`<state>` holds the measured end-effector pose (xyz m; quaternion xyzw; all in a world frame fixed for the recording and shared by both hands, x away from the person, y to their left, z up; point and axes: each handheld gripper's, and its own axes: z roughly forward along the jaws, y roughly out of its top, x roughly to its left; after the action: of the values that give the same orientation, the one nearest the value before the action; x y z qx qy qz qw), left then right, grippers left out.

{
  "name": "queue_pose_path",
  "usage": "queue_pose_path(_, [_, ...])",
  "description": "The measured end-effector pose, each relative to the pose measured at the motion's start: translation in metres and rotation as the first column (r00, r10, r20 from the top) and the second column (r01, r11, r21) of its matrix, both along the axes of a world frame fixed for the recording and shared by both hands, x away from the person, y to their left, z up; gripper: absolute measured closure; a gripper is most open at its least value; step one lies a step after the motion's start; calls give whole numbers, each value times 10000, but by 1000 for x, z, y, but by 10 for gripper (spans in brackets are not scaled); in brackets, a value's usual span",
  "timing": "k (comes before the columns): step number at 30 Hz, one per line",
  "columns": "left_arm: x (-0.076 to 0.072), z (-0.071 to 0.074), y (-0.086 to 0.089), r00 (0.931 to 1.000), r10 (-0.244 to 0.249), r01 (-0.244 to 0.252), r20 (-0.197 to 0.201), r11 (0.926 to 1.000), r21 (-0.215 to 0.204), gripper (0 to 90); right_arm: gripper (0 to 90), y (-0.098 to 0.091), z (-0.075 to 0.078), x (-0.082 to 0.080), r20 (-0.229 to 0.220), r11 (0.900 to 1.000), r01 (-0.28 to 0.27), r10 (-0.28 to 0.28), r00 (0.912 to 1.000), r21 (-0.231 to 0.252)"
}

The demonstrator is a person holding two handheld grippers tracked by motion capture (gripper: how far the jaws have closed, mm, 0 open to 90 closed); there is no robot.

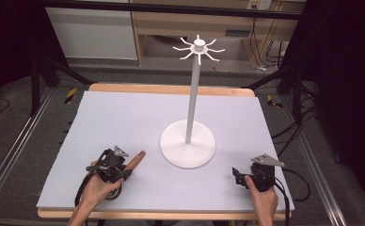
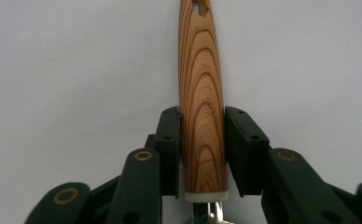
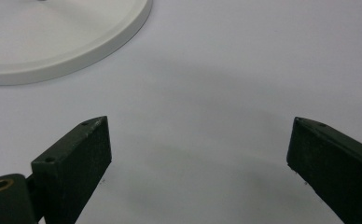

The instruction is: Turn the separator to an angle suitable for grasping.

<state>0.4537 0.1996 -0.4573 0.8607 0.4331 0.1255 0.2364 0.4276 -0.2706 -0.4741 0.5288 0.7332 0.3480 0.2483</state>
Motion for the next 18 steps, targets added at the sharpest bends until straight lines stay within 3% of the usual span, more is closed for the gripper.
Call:
queue_pose_path(5, [1, 2, -2, 9998, -148, 146, 107, 9997, 171, 595, 69, 0, 0, 0, -29, 10000, 5, -5, 10000, 92])
queue_pose_path(11, [7, 19, -1, 9982, -522, 518, 280, 9986, 146, 562, 70, -1, 1, 1, -70, 9998, -57, 59, 10000, 169])
queue_pose_path(14, [13, 26, -7, 9955, -921, 913, 212, 9951, 386, 562, 70, -1, 1, 1, -89, 9999, -47, 48, 9999, 165])
queue_pose_path(18, [21, 26, -13, 9950, -1002, 1001, -29, 9915, 827, 572, 70, -2, 1, 1, -90, 9998, -8, 10, 10000, 203])
